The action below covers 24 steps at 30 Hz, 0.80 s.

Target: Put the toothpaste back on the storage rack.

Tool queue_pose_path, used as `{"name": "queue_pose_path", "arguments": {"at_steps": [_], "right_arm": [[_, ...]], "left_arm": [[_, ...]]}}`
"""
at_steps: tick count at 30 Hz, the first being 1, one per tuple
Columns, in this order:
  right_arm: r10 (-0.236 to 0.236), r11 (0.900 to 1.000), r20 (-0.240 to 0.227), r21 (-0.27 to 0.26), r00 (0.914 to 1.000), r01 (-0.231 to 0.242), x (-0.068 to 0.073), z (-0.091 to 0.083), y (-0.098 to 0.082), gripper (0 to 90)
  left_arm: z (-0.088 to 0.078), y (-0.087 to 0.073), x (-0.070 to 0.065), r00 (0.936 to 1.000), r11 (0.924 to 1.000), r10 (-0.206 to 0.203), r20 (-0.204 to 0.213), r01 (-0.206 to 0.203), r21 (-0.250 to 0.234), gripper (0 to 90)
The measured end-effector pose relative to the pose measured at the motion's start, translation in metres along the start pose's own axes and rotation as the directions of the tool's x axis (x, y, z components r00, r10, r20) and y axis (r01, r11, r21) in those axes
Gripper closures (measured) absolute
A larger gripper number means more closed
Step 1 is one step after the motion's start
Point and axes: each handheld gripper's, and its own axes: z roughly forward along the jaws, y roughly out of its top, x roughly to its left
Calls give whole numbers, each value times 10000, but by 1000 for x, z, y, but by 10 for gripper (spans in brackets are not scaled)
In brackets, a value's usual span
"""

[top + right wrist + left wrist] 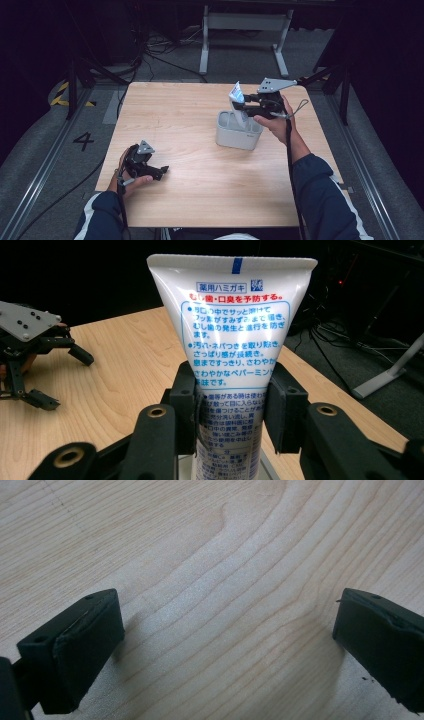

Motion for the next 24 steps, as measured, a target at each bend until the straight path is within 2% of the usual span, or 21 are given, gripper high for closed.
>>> {"name": "queue_pose_path", "arguments": {"at_steps": [11,24], "right_arm": [[114,9993,42,363,9999,-115,-3,7,-10,634],[265,9959,18,869,9996,-265,-6,10,-35,630]], "left_arm": [[0,0,0,10000,10000,-5,-7,5,-2,3],[0,0,0,10000,10000,-10,-10,10,-7,3]]}}
